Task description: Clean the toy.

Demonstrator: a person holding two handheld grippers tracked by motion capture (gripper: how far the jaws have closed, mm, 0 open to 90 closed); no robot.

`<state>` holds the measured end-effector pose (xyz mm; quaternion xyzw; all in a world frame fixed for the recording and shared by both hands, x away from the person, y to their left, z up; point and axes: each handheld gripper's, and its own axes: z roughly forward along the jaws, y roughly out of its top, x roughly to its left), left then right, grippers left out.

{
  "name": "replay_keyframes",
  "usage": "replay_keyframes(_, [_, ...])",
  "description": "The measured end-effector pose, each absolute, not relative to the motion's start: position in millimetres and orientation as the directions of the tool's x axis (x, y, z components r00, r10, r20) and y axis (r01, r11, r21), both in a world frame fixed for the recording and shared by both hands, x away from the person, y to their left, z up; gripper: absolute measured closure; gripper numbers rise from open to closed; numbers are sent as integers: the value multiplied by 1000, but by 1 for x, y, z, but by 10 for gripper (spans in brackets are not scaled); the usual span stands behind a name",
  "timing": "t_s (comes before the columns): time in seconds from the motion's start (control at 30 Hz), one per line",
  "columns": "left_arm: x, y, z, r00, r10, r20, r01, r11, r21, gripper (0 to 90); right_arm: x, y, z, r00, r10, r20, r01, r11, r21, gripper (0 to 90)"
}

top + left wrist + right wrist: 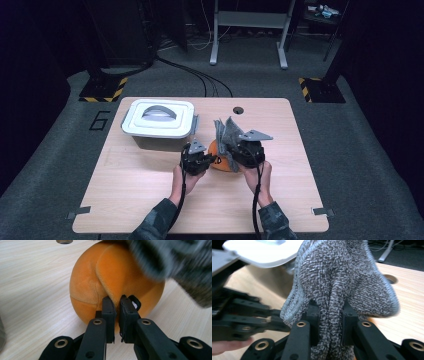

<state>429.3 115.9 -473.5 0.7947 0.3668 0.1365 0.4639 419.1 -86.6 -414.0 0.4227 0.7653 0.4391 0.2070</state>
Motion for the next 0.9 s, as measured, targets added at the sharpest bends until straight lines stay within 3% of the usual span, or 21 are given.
replay_keyframes(0.2, [434,117,-477,684,720,-119,471,-310,826,841,424,-78,-429,-543,839,-34,464,334,821,737])
replay_keyframes(0.37, [435,116,-479,678,726,-117,469,-305,829,844,423,-94,-428,-476,875,-91,471,341,814,737])
replay_keyframes(0.53, [436,111,-478,687,716,-122,459,-298,837,844,429,-130,-440,-437,899,-15,525,268,808,738])
replay_keyframes(0.67, [436,111,-475,688,716,-117,459,-305,834,845,428,-131,-437,-438,899,27,529,234,816,739])
replay_keyframes(0.9, [436,113,-474,684,720,-117,466,-308,830,844,411,-96,-414,-568,820,66,456,247,855,739])
